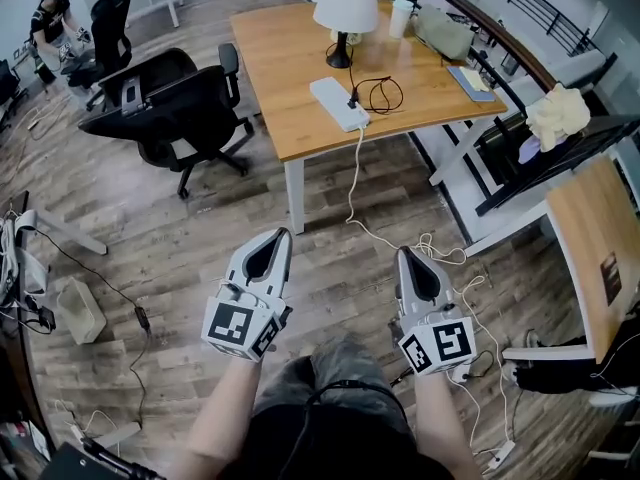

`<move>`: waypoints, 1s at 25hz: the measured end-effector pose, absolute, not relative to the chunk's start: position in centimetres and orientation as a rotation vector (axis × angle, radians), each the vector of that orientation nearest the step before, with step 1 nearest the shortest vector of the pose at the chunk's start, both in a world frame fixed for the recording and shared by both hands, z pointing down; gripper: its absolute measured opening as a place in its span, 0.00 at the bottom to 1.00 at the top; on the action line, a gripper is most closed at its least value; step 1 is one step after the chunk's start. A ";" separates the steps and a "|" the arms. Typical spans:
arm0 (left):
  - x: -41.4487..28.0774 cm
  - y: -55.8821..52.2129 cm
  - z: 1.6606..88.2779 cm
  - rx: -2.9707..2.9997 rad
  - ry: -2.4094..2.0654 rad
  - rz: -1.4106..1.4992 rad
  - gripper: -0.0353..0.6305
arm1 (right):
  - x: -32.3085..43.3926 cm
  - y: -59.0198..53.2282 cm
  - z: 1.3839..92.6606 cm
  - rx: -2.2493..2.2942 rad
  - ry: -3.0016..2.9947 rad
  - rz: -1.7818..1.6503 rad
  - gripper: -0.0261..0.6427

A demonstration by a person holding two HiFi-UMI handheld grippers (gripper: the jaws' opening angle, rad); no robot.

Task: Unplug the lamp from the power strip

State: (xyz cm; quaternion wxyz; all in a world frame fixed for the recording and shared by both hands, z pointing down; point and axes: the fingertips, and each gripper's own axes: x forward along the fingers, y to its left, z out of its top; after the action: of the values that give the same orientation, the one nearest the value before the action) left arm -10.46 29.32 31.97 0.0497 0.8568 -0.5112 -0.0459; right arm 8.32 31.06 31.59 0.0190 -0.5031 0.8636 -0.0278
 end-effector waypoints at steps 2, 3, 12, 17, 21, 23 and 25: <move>-10.6 29.1 32.0 2.609 -1.567 -0.142 0.05 | 7.8 30.7 31.6 -1.542 2.700 -0.078 0.05; -10.6 29.0 32.1 2.608 -1.572 -0.139 0.05 | 7.6 30.5 31.6 -1.533 2.708 -0.076 0.05; -10.7 25.7 33.1 2.573 -1.604 -0.127 0.05 | 7.4 26.6 32.2 -1.489 2.747 -0.081 0.05; -10.5 21.5 32.8 2.565 -1.629 -0.123 0.05 | 8.1 22.4 31.9 -1.481 2.746 -0.062 0.05; -9.7 18.5 32.3 2.579 -1.616 -0.122 0.05 | 8.8 19.1 32.0 -1.481 2.730 -0.074 0.05; -9.5 17.0 32.4 2.570 -1.627 -0.128 0.05 | 9.0 17.5 32.0 -1.470 2.719 -0.088 0.05; -9.5 15.6 32.7 2.553 -1.641 -0.136 0.05 | 9.1 16.1 32.3 -1.457 2.722 -0.093 0.05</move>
State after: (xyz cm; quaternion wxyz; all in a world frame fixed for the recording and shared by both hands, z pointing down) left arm -9.53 15.65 32.73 0.0518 0.8393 -0.5393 -0.0447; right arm 9.07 16.10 32.29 0.0262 -0.4715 0.8809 -0.0302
